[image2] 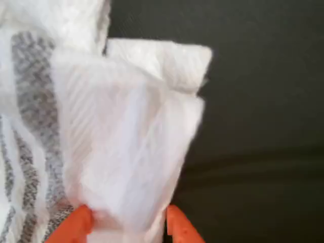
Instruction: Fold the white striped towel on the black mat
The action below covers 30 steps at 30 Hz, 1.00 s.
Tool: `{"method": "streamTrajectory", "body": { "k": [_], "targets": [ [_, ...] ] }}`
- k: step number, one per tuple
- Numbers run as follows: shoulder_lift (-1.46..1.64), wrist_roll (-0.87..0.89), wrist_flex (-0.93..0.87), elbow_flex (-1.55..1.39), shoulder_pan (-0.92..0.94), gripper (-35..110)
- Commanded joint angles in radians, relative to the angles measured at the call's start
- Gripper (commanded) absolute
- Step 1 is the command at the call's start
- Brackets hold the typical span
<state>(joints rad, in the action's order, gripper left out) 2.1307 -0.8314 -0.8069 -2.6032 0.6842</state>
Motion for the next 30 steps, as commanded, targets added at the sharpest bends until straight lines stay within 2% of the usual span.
{"method": "streamTrajectory", "body": {
  "k": [1, 7, 10, 15, 23, 27, 30],
  "targets": [
    [-0.035, 0.006, 0.035, -0.003, -0.031, 17],
    [-0.075, 0.048, 0.064, 0.025, -0.061, 0],
    [-0.072, 0.052, 0.032, 0.049, -0.069, 0],
    [-0.011, 0.046, -0.175, 0.147, -0.044, 0],
    [0.121, 0.041, -0.632, 0.359, 0.02, 0],
    [0.107, -0.002, -0.784, 0.457, 0.035, 0],
    [0.109, -0.057, -0.787, 0.411, 0.074, 0]
  ]
}}
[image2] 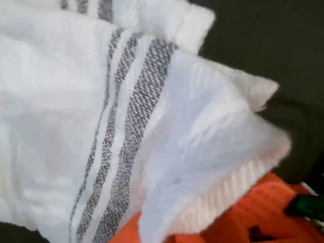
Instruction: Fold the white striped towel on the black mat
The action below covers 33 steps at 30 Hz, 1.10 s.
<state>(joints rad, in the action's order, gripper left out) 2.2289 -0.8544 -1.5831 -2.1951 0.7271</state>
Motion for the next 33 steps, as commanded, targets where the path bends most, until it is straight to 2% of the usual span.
{"method": "streamTrajectory", "body": {
  "k": [1, 6, 18, 29, 33],
  "targets": [
    [0.011, -0.055, 0.0, -0.011, 0.051, 0],
    [-0.018, -0.044, 0.006, 0.075, 0.014, 0],
    [-0.313, 0.075, -0.133, 0.586, -0.156, 0],
    [-0.724, 0.179, -0.133, 0.98, -0.279, 2],
    [-0.839, 0.199, -0.083, 1.058, -0.307, 2]
  ]
}}
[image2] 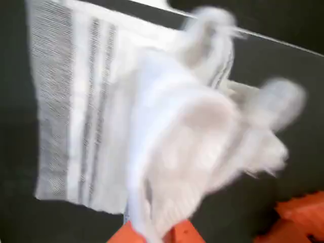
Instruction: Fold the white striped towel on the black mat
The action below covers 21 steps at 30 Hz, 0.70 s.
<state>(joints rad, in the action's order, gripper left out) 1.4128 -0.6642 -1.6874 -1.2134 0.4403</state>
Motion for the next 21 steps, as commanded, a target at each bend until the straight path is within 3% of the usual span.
{"method": "streamTrajectory", "body": {
  "k": [1, 7, 11, 21],
  "targets": [
    [-0.051, 0.009, 0.034, 0.098, -0.029, 2],
    [-0.169, 0.006, 0.118, 0.181, -0.078, 2],
    [-0.212, -0.037, 0.275, 0.101, -0.097, 10],
    [-0.164, -0.318, 0.655, -0.219, -0.127, 16]
  ]
}}
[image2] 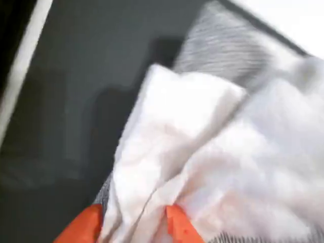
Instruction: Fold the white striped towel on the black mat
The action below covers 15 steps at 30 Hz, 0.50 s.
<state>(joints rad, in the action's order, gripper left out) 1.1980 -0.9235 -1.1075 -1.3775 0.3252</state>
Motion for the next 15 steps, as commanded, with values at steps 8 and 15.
{"method": "streamTrajectory", "body": {
  "k": [8, 15],
  "targets": [
    [0.132, -0.202, 0.178, -0.158, -0.031, 17],
    [0.322, -0.301, 0.126, -0.13, -0.003, 21]
  ]
}}
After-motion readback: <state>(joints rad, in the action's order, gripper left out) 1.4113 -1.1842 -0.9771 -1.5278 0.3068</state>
